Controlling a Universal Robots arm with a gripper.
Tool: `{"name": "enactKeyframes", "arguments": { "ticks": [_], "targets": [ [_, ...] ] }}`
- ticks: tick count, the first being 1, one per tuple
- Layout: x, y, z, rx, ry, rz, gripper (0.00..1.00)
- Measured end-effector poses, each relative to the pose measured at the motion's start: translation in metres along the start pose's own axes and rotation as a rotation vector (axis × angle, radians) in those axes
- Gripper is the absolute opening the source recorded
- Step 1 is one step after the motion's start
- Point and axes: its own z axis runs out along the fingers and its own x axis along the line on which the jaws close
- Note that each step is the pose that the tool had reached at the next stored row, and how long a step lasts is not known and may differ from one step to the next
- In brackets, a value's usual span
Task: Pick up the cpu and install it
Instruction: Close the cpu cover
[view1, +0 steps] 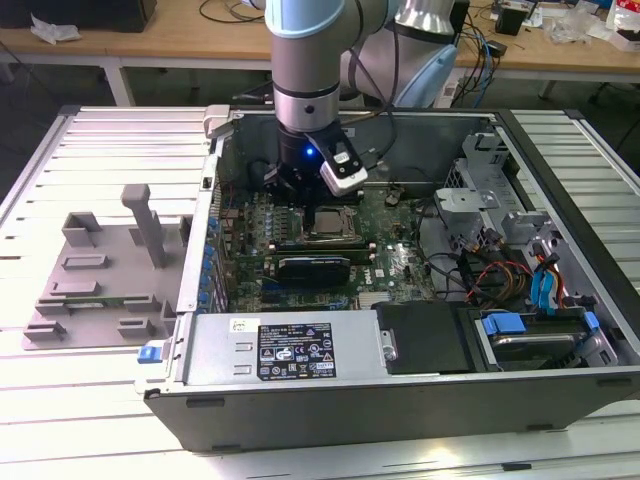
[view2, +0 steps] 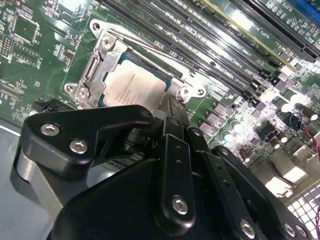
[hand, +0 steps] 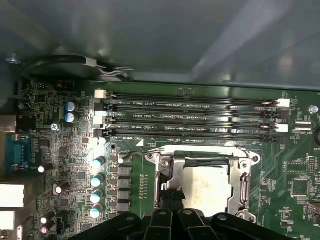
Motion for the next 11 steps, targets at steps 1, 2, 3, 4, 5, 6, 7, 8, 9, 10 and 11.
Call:
{"name": "enactKeyframes", "arguments": {
  "ticks": [1, 2, 3, 4, 5, 6, 7, 8, 9, 10, 11],
  "targets": [
    [0.0009, 0.0001, 0.0010, -0.0001, -0.0028, 0.000, 0.11],
    [0.0017, 0.0002, 0.0020, -0.0001, -0.0053, 0.000, 0.11],
    [0.0024, 0.0002, 0.0029, -0.0001, -0.0068, 0.000, 0.11],
    [0.0034, 0.0003, 0.0043, -0.0001, -0.0082, -0.001, 0.11],
    [0.0037, 0.0002, 0.0046, 0.0003, -0.0083, -0.001, 0.11],
    [0.0037, 0.0004, 0.0061, -0.0002, -0.0087, -0.001, 0.11],
    [0.0038, 0.0003, 0.0072, 0.0002, -0.0086, -0.001, 0.11],
    [0.0039, 0.0003, 0.0072, 0.0002, -0.0084, -0.001, 0.11],
    [0.0036, 0.0004, 0.0075, 0.0000, -0.0085, -0.001, 0.11],
    [0.0034, 0.0004, 0.0076, 0.0000, -0.0085, -0.001, 0.11],
    [0.0033, 0.0004, 0.0077, -0.0001, -0.0084, -0.001, 0.11]
  ]
}}
